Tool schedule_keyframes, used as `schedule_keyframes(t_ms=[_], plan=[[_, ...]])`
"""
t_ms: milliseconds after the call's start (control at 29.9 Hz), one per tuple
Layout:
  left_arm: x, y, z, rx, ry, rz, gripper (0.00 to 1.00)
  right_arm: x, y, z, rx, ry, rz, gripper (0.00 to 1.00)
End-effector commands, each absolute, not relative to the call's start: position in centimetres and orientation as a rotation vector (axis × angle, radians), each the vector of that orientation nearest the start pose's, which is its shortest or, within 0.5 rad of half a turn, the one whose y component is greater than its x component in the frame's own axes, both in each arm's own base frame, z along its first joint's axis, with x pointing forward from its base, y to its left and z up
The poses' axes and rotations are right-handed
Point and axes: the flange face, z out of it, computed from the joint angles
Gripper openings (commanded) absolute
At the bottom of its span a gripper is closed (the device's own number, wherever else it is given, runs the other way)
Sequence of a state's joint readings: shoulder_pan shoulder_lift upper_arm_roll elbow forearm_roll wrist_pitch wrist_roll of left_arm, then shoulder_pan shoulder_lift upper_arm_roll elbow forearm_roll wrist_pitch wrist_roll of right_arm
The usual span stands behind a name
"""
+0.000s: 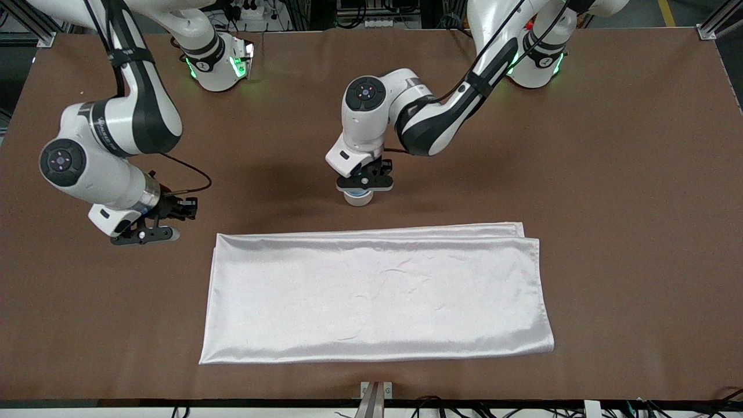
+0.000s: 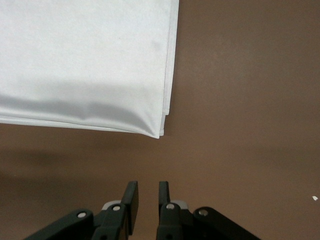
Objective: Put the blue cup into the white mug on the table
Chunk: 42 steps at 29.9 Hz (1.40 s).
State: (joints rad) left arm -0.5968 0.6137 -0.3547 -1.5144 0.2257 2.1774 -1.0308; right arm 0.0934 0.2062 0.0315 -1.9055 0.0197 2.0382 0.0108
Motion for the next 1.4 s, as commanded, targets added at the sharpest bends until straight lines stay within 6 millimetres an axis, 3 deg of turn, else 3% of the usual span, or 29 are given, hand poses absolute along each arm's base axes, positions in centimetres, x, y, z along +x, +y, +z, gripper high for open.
schedule_keyframes(t_ms=[0, 167, 301, 534, 768, 1102, 1303, 1369], plan=[[48.2, -50.8, 41.1, -3.190, -0.099, -0.235, 1.00, 58.0, 6.1, 42.8, -3.114, -0.159, 0.033, 0.24], [49.6, -46.9, 46.8, -3.161, -0.085, -0.297, 1.00, 57.7, 5.8, 45.2, -3.119, -0.176, -0.032, 0.24], [51.3, -42.5, 51.0, -3.138, -0.056, -0.327, 1.00, 58.4, 4.1, 47.1, -3.120, -0.235, -0.072, 0.24], [53.2, -35.5, 57.1, -3.116, -0.089, -0.302, 1.00, 58.7, 2.4, 48.1, -3.116, -0.295, -0.076, 0.24], [54.8, -28.4, 61.1, -3.090, -0.048, -0.259, 1.00, 58.3, 2.6, 48.7, -3.107, -0.278, -0.023, 0.24], [56.1, -19.9, 64.4, -3.120, -0.250, -0.255, 1.00, 57.9, 2.3, 53.2, -3.105, -0.267, 0.015, 0.28], [56.9, -16.5, 64.9, -3.109, -0.298, -0.265, 1.00, 58.1, 2.2, 53.6, -3.109, -0.268, -0.014, 0.79], [57.1, -15.9, 64.9, -3.109, -0.286, -0.264, 1.00, 58.4, 2.0, 54.1, -3.115, -0.268, -0.037, 0.86]])
